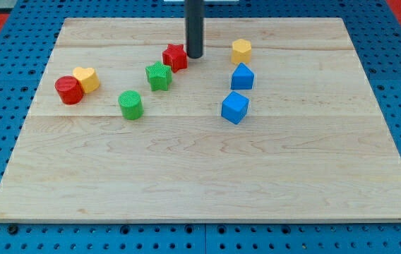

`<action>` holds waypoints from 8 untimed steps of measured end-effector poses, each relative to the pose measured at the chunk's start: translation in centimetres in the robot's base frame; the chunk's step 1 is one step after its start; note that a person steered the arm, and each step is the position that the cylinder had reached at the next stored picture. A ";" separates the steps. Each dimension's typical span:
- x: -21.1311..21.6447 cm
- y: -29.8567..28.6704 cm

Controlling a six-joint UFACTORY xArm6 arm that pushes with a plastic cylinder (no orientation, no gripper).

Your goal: Push the red star towards the yellow heart

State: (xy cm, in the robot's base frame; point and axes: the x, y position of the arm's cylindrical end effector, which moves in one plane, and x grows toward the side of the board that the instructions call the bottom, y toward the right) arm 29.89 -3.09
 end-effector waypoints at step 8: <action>1.2 -10.0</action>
State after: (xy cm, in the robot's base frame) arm 31.07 -13.10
